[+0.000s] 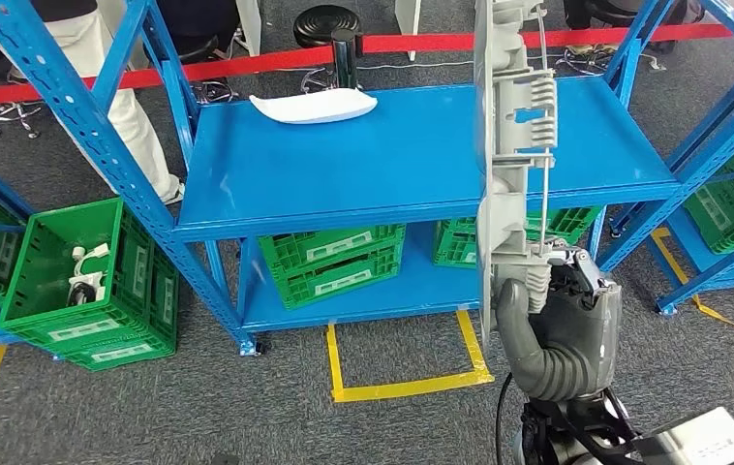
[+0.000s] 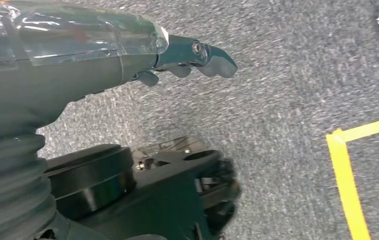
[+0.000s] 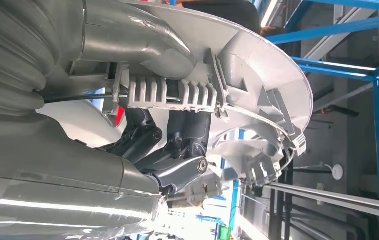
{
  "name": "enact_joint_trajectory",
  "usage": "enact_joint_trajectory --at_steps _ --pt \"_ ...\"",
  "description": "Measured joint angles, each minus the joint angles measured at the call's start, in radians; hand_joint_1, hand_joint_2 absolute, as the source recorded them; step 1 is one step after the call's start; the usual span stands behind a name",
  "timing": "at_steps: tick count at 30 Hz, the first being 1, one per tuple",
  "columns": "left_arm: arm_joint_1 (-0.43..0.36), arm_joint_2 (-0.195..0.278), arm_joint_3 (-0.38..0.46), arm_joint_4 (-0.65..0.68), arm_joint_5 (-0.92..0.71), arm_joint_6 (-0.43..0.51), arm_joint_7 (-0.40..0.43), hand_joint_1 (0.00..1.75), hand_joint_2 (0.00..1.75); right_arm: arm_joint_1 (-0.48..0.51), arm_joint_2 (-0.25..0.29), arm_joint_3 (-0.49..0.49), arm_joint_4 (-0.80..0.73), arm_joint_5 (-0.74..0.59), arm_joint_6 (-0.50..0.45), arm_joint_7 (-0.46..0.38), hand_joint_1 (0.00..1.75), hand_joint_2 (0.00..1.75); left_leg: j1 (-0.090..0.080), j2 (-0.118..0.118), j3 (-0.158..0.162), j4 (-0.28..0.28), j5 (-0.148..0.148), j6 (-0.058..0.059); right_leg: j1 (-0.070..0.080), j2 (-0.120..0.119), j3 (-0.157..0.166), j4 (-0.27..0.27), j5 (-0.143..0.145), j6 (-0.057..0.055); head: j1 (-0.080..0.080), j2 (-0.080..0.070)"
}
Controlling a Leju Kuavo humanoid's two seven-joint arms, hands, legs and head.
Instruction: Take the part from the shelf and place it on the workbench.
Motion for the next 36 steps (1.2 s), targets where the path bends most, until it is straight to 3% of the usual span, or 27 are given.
enact_joint_trajectory --at_steps 2,4,6,8,11,12,13,14,15,17,19,21,23,24,26,27,28,29,30,31,33,34,36 --pt "-0.001 0.000 0.000 0.000 -0.001 0.001 0.000 0.00 1.75 0.000 0.000 -0.001 0.000 -0.003 -0.002 0.000 1.75 1.75 -0.002 0.000 0.102 -0.135 0.032 0.010 0.000 0.000 -0.022 0.015 0.008 0.005 -0.003 0.000" --pt "-0.003 0.001 0.000 0.000 -0.003 0.003 0.000 0.00 1.75 -0.001 0.000 -0.001 0.000 -0.007 -0.002 0.000 1.75 1.75 -0.006 -0.001 0.161 -0.229 0.023 0.020 0.001 -0.001 -0.034 0.026 0.018 0.015 -0.003 0.000" --pt "-0.004 0.001 0.000 0.000 -0.003 0.004 0.000 0.00 1.75 -0.001 0.000 -0.002 -0.001 -0.010 -0.003 0.000 1.75 1.75 -0.007 -0.001 0.161 -0.251 0.022 0.029 0.001 -0.001 -0.042 0.028 0.029 0.027 -0.002 0.000" --pt "-0.004 0.000 0.000 0.000 -0.003 0.005 0.000 0.00 1.75 0.000 -0.001 -0.004 -0.001 -0.011 -0.003 0.000 1.75 1.75 -0.002 -0.001 0.150 -0.260 0.036 0.045 0.000 0.004 -0.056 0.046 0.008 0.038 0.000 0.000" --pt "-0.004 -0.002 0.000 0.000 -0.004 0.004 0.000 0.00 1.75 0.001 -0.002 -0.008 0.000 -0.011 -0.003 0.000 1.75 1.75 0.001 0.000 0.119 -0.262 0.065 0.061 -0.006 0.010 -0.098 0.200 -0.123 0.055 0.016 0.000" --pt "-0.004 -0.003 0.000 0.000 -0.004 0.004 0.000 0.00 1.75 0.002 -0.002 -0.008 0.000 -0.011 -0.002 0.000 1.75 1.75 0.001 0.000 0.107 -0.262 0.075 0.062 -0.008 0.010 -0.107 0.261 -0.156 0.060 0.021 0.000" --pt "-0.003 -0.003 0.000 0.000 -0.004 0.004 0.000 0.00 1.75 0.002 -0.002 -0.009 0.001 -0.011 -0.002 0.000 1.75 1.75 0.001 0.000 0.096 -0.261 0.084 0.060 -0.010 0.010 -0.104 0.293 -0.163 0.064 0.025 0.000" --pt "-0.003 -0.002 0.000 0.000 -0.003 0.004 0.000 0.00 1.75 0.002 -0.002 -0.009 0.003 -0.011 -0.002 0.000 1.75 1.75 0.001 0.000 0.085 -0.260 0.092 0.058 -0.012 0.010 -0.086 0.291 -0.149 0.066 0.028 0.000" --pt "-0.003 -0.003 0.000 0.000 -0.003 0.004 0.000 0.00 1.75 0.002 -0.002 -0.009 0.004 -0.012 -0.002 0.000 1.75 1.75 0.001 0.000 0.075 -0.259 0.100 0.055 -0.015 0.010 -0.053 0.254 -0.122 0.067 0.031 0.000" --pt "-0.003 -0.004 0.000 0.000 -0.003 0.004 0.000 0.00 1.75 0.001 -0.002 -0.009 0.005 -0.012 -0.002 0.000 1.75 1.75 0.000 0.000 0.059 -0.256 0.113 0.045 -0.017 0.011 0.044 0.109 -0.076 0.064 0.039 0.000" --pt "-0.004 -0.004 0.000 0.000 -0.003 0.004 0.000 0.00 1.75 -0.001 -0.002 -0.009 0.005 -0.011 -0.002 0.000 1.75 1.75 -0.003 0.002 0.048 -0.252 0.125 0.033 -0.016 0.015 0.106 0.001 -0.069 0.056 0.042 0.000" --pt "-0.003 -0.004 0.000 0.000 -0.003 0.004 0.000 0.00 1.75 -0.002 -0.002 -0.009 0.005 -0.011 -0.002 0.000 1.75 1.75 -0.004 0.006 0.039 -0.251 0.140 0.019 -0.014 0.017 0.107 -0.020 -0.071 0.044 0.041 0.000" --pt "-0.002 -0.004 0.000 0.000 -0.003 0.004 0.000 0.00 1.75 -0.002 -0.001 -0.009 0.005 -0.012 -0.003 0.000 1.75 1.75 -0.002 0.007 0.025 -0.232 0.120 0.009 -0.013 0.012 0.092 -0.021 -0.060 0.024 0.035 0.000" --pt "-0.002 -0.004 0.000 0.000 -0.004 0.004 0.000 0.00 1.75 -0.002 -0.002 -0.009 0.005 -0.012 -0.003 0.000 1.75 1.75 0.000 0.006 0.011 -0.199 0.086 0.005 -0.013 0.010 0.083 -0.022 -0.051 0.013 0.030 0.000" --pt "-0.002 -0.003 0.000 0.000 -0.004 0.004 0.000 0.00 1.75 0.000 -0.002 -0.009 0.005 -0.016 -0.003 -0.001 1.75 1.75 0.002 0.004 -0.027 -0.080 -0.009 0.002 -0.009 0.007 0.062 -0.021 -0.036 0.000 0.017 0.000" --pt "-0.002 -0.003 0.000 0.000 -0.004 0.004 0.000 0.00 1.75 0.000 -0.002 -0.009 0.005 -0.018 -0.003 -0.001 1.75 1.75 0.002 0.002 -0.043 -0.018 -0.044 0.002 -0.005 0.006 0.051 -0.019 -0.029 -0.003 0.012 0.000" --pt "-0.002 -0.003 0.000 0.000 -0.005 0.004 0.000 0.00 1.75 0.001 -0.002 -0.010 0.005 -0.020 -0.003 -0.001 1.75 1.75 0.001 0.001 -0.047 0.023 -0.058 0.004 -0.001 0.005 0.038 -0.015 -0.022 -0.005 0.007 0.000" --pt "-0.002 -0.003 0.000 0.000 -0.005 0.005 0.000 0.00 1.75 0.002 -0.002 -0.010 0.005 -0.021 -0.003 -0.001 1.75 1.75 0.000 0.000 -0.035 0.032 -0.052 0.007 0.003 0.004 0.026 -0.012 -0.016 -0.006 0.004 0.000" --pt "-0.002 -0.003 0.000 0.000 -0.005 0.005 0.000 0.00 1.75 0.003 -0.002 -0.010 0.005 -0.021 -0.003 -0.001 1.75 1.75 -0.002 0.000 -0.004 0.004 -0.030 0.014 0.007 0.004 0.016 -0.007 -0.011 -0.007 0.001 0.000" --pt "-0.002 -0.003 0.000 0.000 -0.006 0.005 0.000 0.00 1.75 0.003 -0.002 -0.010 0.005 -0.022 -0.003 -0.001 1.75 1.75 -0.006 -0.002 0.042 -0.056 -0.002 0.024 0.011 0.004 0.008 -0.003 -0.007 -0.008 -0.002 0.000" --pt "-0.003 -0.001 0.000 0.000 -0.008 0.005 0.000 0.00 1.75 0.005 -0.002 -0.011 0.005 -0.023 -0.003 -0.003 1.75 1.75 -0.017 -0.004 0.132 -0.191 0.027 0.052 0.016 0.004 -0.004 0.005 0.000 -0.005 -0.001 0.000" --pt "-0.004 0.000 0.000 0.000 -0.011 0.005 0.001 0.00 1.75 0.008 -0.002 -0.013 0.005 -0.025 -0.004 -0.005 1.75 1.75 -0.022 -0.006 0.158 -0.235 0.030 0.062 0.016 0.003 -0.008 0.007 0.004 -0.001 -0.001 0.000" --pt "-0.003 -0.001 -0.001 0.000 -0.018 0.005 0.005 0.00 1.75 0.019 -0.003 -0.018 0.004 -0.029 -0.008 -0.008 1.75 1.75 -0.026 -0.006 0.168 -0.266 0.035 0.068 0.013 0.001 -0.015 0.007 0.016 0.010 -0.001 0.000"
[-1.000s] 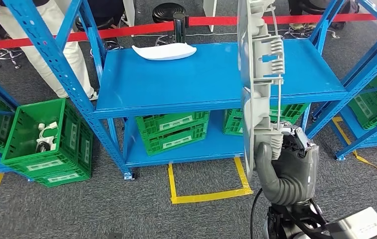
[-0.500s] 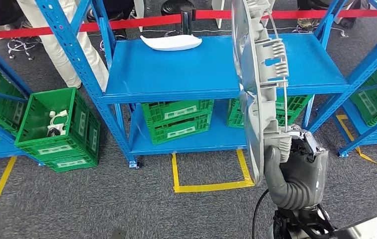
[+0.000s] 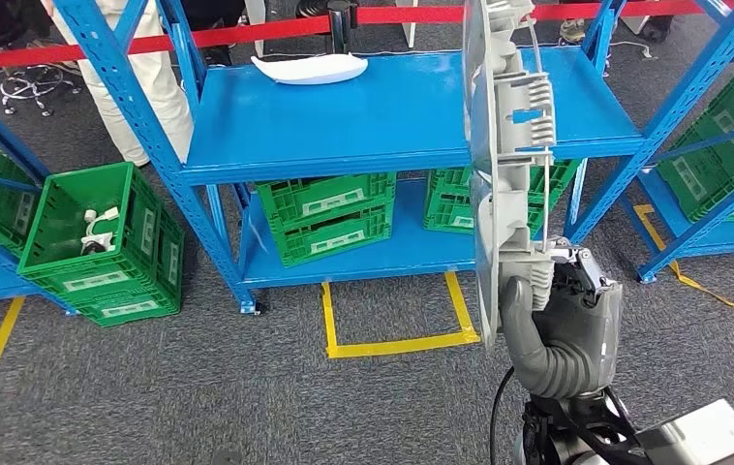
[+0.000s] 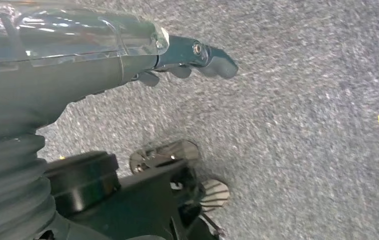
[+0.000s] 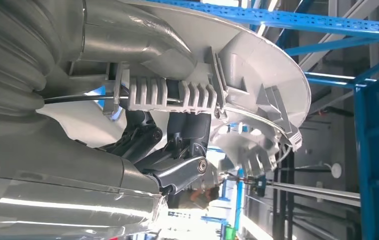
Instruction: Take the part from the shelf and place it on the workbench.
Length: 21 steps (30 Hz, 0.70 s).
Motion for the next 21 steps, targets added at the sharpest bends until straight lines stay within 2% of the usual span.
enact_joint_trajectory --at_steps 2,3,4,6,7,8,9,11,12,13,14,16,17,18,19,21 --pt "0.001 -0.005 -0.001 0.000 -0.010 0.001 0.006 0.00 1.75 0.020 -0.005 -0.009 -0.006 -0.004 -0.008 -0.004 1.75 1.75 0.007 -0.003 -0.002 -0.022 0.014 0.002 -0.001 0.003 -0.011 0.005 -0.005 0.010 -0.004 0.000" --pt "0.000 -0.009 -0.001 0.000 -0.015 0.003 0.008 0.00 1.75 0.032 -0.011 -0.015 -0.009 -0.007 -0.011 -0.008 1.75 1.75 0.012 -0.004 -0.005 -0.032 0.022 0.004 -0.002 0.006 -0.023 0.030 -0.031 0.017 -0.001 0.000" --pt "0.000 -0.014 -0.002 -0.001 -0.019 0.004 0.009 0.00 1.75 0.042 -0.017 -0.020 -0.012 -0.009 -0.013 -0.011 1.75 1.75 0.015 -0.004 -0.010 -0.039 0.029 0.005 -0.006 0.010 -0.039 0.074 -0.069 0.025 0.004 0.000" --pt "0.001 -0.025 -0.003 -0.002 -0.025 0.006 0.009 0.00 1.75 0.058 -0.028 -0.027 -0.015 -0.011 -0.014 -0.017 1.75 1.75 0.016 -0.002 -0.027 -0.037 0.042 0.006 -0.015 0.014 -0.074 0.202 -0.151 0.043 0.017 0.000" --pt "0.001 -0.028 -0.004 -0.002 -0.026 0.007 0.009 0.00 1.75 0.063 -0.032 -0.030 -0.015 -0.012 -0.015 -0.018 1.75 1.75 0.017 0.000 -0.035 -0.035 0.046 0.004 -0.021 0.014 -0.082 0.250 -0.169 0.050 0.020 0.000" --pt "0.002 -0.030 -0.004 -0.002 -0.027 0.007 0.009 0.00 1.75 0.068 -0.034 -0.034 -0.016 -0.012 -0.015 -0.019 1.75 1.75 0.019 0.002 -0.043 -0.031 0.049 0.001 -0.026 0.014 -0.075 0.266 -0.167 0.058 0.022 0.000" --pt "0.001 -0.032 -0.005 -0.002 -0.027 0.007 0.009 0.00 1.75 0.071 -0.036 -0.037 -0.016 -0.012 -0.016 -0.019 1.75 1.75 0.022 0.003 -0.052 -0.025 0.051 -0.003 -0.033 0.013 -0.053 0.245 -0.147 0.065 0.024 0.000" --pt "0.001 -0.034 -0.007 -0.002 -0.028 0.007 0.009 0.00 1.75 0.076 -0.039 -0.042 -0.017 -0.012 -0.018 -0.020 1.75 1.75 0.027 0.005 -0.068 -0.010 0.052 -0.013 -0.047 0.012 0.031 0.115 -0.096 0.082 0.029 0.000" --pt "0.001 -0.035 -0.007 -0.002 -0.028 0.007 0.009 0.00 1.75 0.077 -0.040 -0.043 -0.018 -0.011 -0.018 -0.020 1.75 1.75 0.028 0.006 -0.076 -0.001 0.051 -0.020 -0.050 0.014 0.069 0.053 -0.082 0.084 0.033 0.000" --pt "0.000 -0.035 -0.008 -0.002 -0.028 0.006 0.009 0.00 1.75 0.078 -0.041 -0.044 -0.018 -0.008 -0.018 -0.021 1.75 1.75 0.027 0.006 -0.083 0.007 0.052 -0.028 -0.051 0.015 0.092 0.009 -0.079 0.082 0.037 0.000" --pt "0.000 -0.034 -0.008 -0.002 -0.028 0.006 0.010 0.00 1.75 0.078 -0.041 -0.044 -0.019 -0.004 -0.017 -0.021 1.75 1.75 0.026 0.007 -0.089 0.013 0.053 -0.035 -0.049 0.017 0.099 -0.008 -0.082 0.074 0.039 0.000" --pt "0.000 -0.033 -0.008 -0.002 -0.028 0.005 0.011 0.00 1.75 0.078 -0.042 -0.047 -0.020 0.006 -0.014 -0.022 1.75 1.75 0.027 0.009 -0.095 0.018 0.058 -0.048 -0.046 0.017 0.091 -0.007 -0.080 0.049 0.035 0.000" --pt "0.000 -0.032 -0.008 -0.002 -0.029 0.004 0.012 0.00 1.75 0.078 -0.042 -0.048 -0.021 0.009 -0.014 -0.022 1.75 1.75 0.029 0.010 -0.101 0.027 0.049 -0.053 -0.045 0.016 0.087 -0.007 -0.077 0.038 0.031 0.000" --pt "0.000 -0.032 -0.009 -0.002 -0.029 0.003 0.012 0.00 1.75 0.078 -0.042 -0.049 -0.022 0.011 -0.013 -0.022 1.75 1.75 0.030 0.010 -0.112 0.051 0.028 -0.056 -0.045 0.015 0.084 -0.007 -0.073 0.028 0.026 0.000" --pt "0.000 -0.032 -0.009 -0.002 -0.029 0.002 0.012 0.00 1.75 0.077 -0.042 -0.049 -0.023 0.012 -0.013 -0.022 1.75 1.75 0.031 0.011 -0.131 0.096 -0.005 -0.059 -0.044 0.013 0.079 -0.008 -0.068 0.018 0.018 0.000" --pt "0.000 -0.032 -0.009 -0.002 -0.029 0.001 0.012 0.00 1.75 0.078 -0.042 -0.050 -0.024 0.013 -0.012 -0.023 1.75 1.75 0.031 0.010 -0.186 0.227 -0.079 -0.061 -0.037 0.011 0.068 -0.008 -0.062 0.007 0.003 0.000"
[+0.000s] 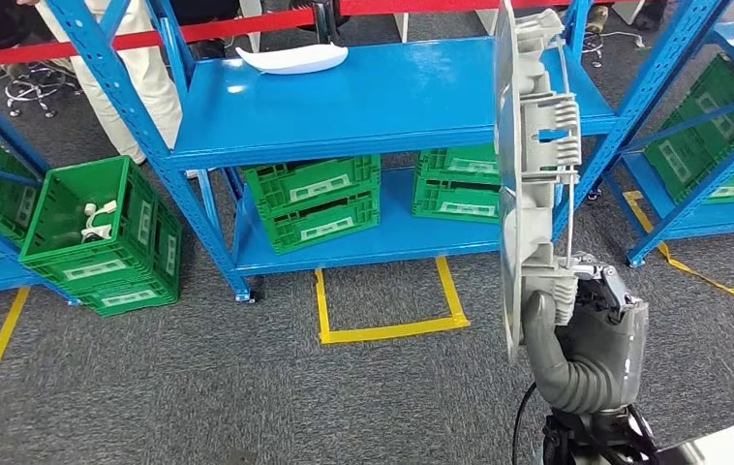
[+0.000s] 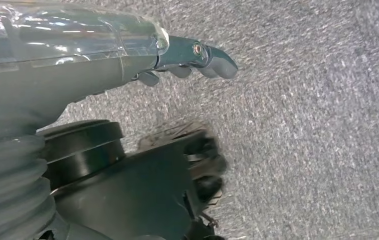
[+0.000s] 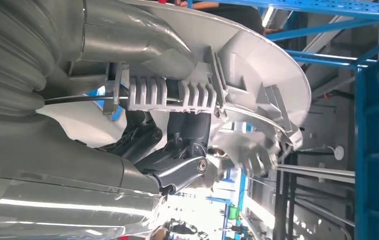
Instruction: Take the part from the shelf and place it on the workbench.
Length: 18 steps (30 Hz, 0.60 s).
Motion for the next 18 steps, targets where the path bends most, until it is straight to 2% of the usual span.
enact_joint_trajectory --at_steps 1,2,3,5,6,7,8,11,13,15,16,17,18 --pt "0.000 0.000 0.000 0.000 0.000 0.000 0.000 0.00 1.75 0.000 0.000 0.000 0.000 0.000 0.000 0.000 1.75 1.75 0.000 -0.001 -0.022 0.055 -0.021 0.001 0.004 -0.001 -0.005 0.001 0.003 -0.003 -0.005 0.000" --pt "0.001 0.000 0.000 0.000 0.000 0.000 0.000 0.00 1.75 0.001 0.000 0.000 0.000 0.000 0.000 0.000 1.75 1.75 -0.001 -0.001 -0.028 0.080 -0.020 0.003 0.008 -0.001 -0.009 0.003 0.004 -0.005 -0.007 0.000" --pt "0.001 0.001 0.000 0.000 0.000 0.000 0.000 0.00 1.75 0.001 0.000 0.000 0.000 0.001 0.000 0.000 1.75 1.75 -0.003 -0.002 -0.016 0.068 -0.001 0.008 0.012 -0.001 -0.012 0.005 0.005 -0.006 -0.008 0.000" --pt "0.001 0.001 0.000 0.000 0.000 0.000 0.000 0.00 1.75 0.001 0.000 0.000 0.000 0.001 0.000 0.000 1.75 1.75 -0.008 -0.007 0.049 -0.045 0.067 0.026 0.017 -0.001 -0.013 0.008 0.006 -0.006 -0.010 0.000" --pt "0.000 0.003 0.000 0.000 0.000 0.000 0.000 0.00 1.75 0.000 0.000 0.000 0.000 0.001 0.000 0.000 1.75 1.75 -0.011 -0.010 0.083 -0.107 0.090 0.037 0.020 0.000 -0.015 0.010 0.006 -0.005 -0.009 0.000" --pt "0.000 0.004 0.000 0.000 0.000 0.000 0.000 0.00 1.75 0.000 0.000 0.000 0.000 0.001 0.001 -0.001 1.75 1.75 -0.015 -0.013 0.107 -0.154 0.104 0.044 0.020 0.001 -0.018 0.011 0.008 -0.002 -0.008 0.000" --pt "0.001 0.005 0.000 0.001 0.000 0.000 0.000 0.00 1.75 0.000 0.000 0.000 0.000 0.001 0.001 -0.001 1.75 1.75 -0.019 -0.014 0.117 -0.180 0.107 0.049 0.018 0.001 -0.022 0.012 0.010 0.003 -0.008 0.000" --pt "0.001 0.007 0.000 0.001 0.000 0.000 0.000 0.00 1.75 0.001 -0.001 0.000 0.000 0.001 0.002 -0.001 1.75 1.75 -0.018 -0.011 0.123 -0.208 0.109 0.051 0.016 0.003 -0.029 0.014 0.010 0.018 -0.010 0.000" --pt "-0.001 0.006 0.000 0.000 0.000 0.000 0.000 0.00 1.75 0.000 -0.002 -0.001 -0.001 0.001 0.002 -0.001 1.75 1.75 -0.011 -0.009 0.128 -0.226 0.112 0.056 0.016 0.003 -0.052 0.065 -0.029 0.029 -0.003 0.000" --pt "0.000 0.003 0.000 0.000 -0.001 -0.001 0.000 0.00 1.75 0.000 -0.003 -0.001 -0.002 0.001 0.002 -0.001 1.75 1.75 -0.011 -0.006 0.125 -0.227 0.115 0.061 0.014 0.003 -0.104 0.190 -0.096 0.039 0.009 0.000" --pt "0.001 0.002 0.000 0.000 -0.001 -0.001 0.000 0.00 1.75 0.000 -0.004 -0.001 -0.002 0.001 0.003 -0.001 1.75 1.75 -0.012 -0.005 0.123 -0.226 0.116 0.062 0.013 0.003 -0.128 0.250 -0.120 0.042 0.014 0.000" --pt "0.001 0.001 0.000 0.000 -0.001 -0.001 0.001 0.00 1.75 0.001 -0.004 -0.001 -0.002 0.001 0.003 -0.001 1.75 1.75 -0.012 -0.004 0.122 -0.225 0.116 0.062 0.012 0.003 -0.140 0.284 -0.127 0.045 0.017 0.000" --pt "0.001 0.001 0.000 0.000 -0.001 -0.001 0.001 0.00 1.75 0.001 -0.005 0.000 -0.002 0.001 0.003 -0.001 1.75 1.75 -0.013 -0.003 0.121 -0.224 0.116 0.062 0.011 0.003 -0.135 0.280 -0.112 0.046 0.020 0.000"
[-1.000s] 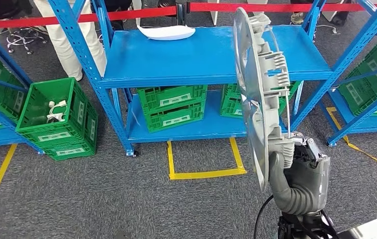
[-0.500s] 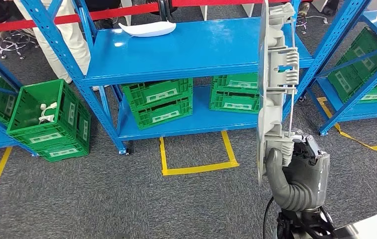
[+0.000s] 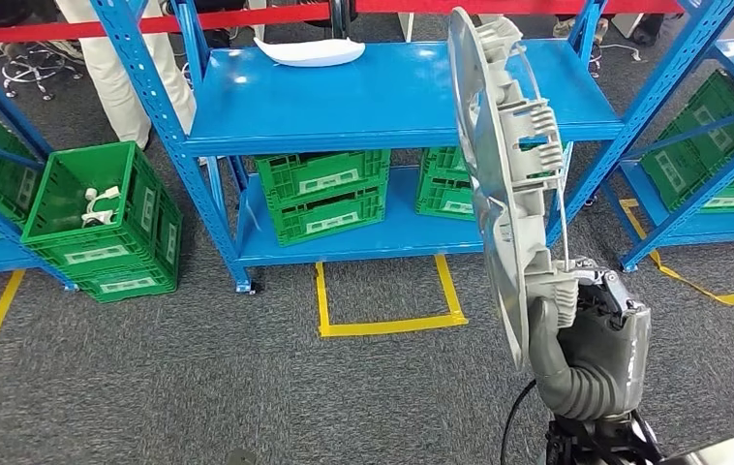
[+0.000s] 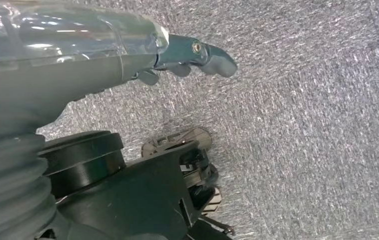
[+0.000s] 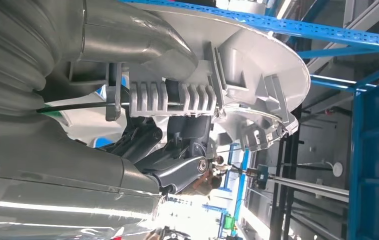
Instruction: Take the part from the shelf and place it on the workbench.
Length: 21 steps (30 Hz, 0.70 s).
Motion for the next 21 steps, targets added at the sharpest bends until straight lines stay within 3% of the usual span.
enact_joint_trajectory --at_steps 1,3,5,8,14,21 --pt "0.000 0.000 0.000 0.000 0.000 0.000 0.000 0.00 1.75 0.000 0.000 0.000 0.000 0.000 0.000 0.000 1.75 1.75 0.000 0.000 0.000 0.002 0.000 0.000 -0.001 0.000 0.022 -0.041 0.031 0.000 0.002 0.000" --pt "-0.001 -0.002 0.000 0.000 0.000 0.000 0.000 0.00 1.75 0.000 0.000 0.000 0.000 0.000 0.000 0.000 1.75 1.75 -0.002 0.000 -0.001 0.007 -0.001 -0.004 -0.001 0.000 0.089 -0.174 0.096 -0.004 0.006 0.000" --pt "-0.001 -0.002 0.000 0.000 0.000 0.000 0.000 0.00 1.75 -0.001 -0.001 0.000 -0.001 0.000 0.000 0.000 1.75 1.75 -0.007 0.000 -0.010 0.015 -0.003 -0.008 0.000 0.000 0.124 -0.260 0.117 -0.014 0.008 0.000" --pt "-0.001 -0.001 0.000 0.000 0.000 0.000 0.000 0.00 1.75 0.002 -0.001 0.000 -0.002 0.000 -0.001 0.000 1.75 1.75 -0.010 0.002 -0.020 0.022 -0.006 -0.002 0.002 0.001 0.124 -0.274 0.112 -0.021 -0.003 0.000" --pt "0.000 0.000 0.000 0.000 0.000 0.000 0.000 0.00 1.75 0.002 -0.001 0.000 -0.003 0.000 -0.001 0.000 1.75 1.75 -0.006 0.002 -0.018 0.017 0.000 -0.011 0.007 0.000 0.124 -0.272 0.110 -0.029 -0.018 0.000" --pt "0.000 0.000 0.000 0.000 0.000 0.000 0.000 0.00 1.75 0.002 -0.001 0.000 -0.003 0.000 -0.001 0.000 1.75 1.75 -0.006 0.002 -0.018 0.017 -0.001 -0.016 0.007 0.000 0.124 -0.271 0.110 -0.030 -0.020 0.000"
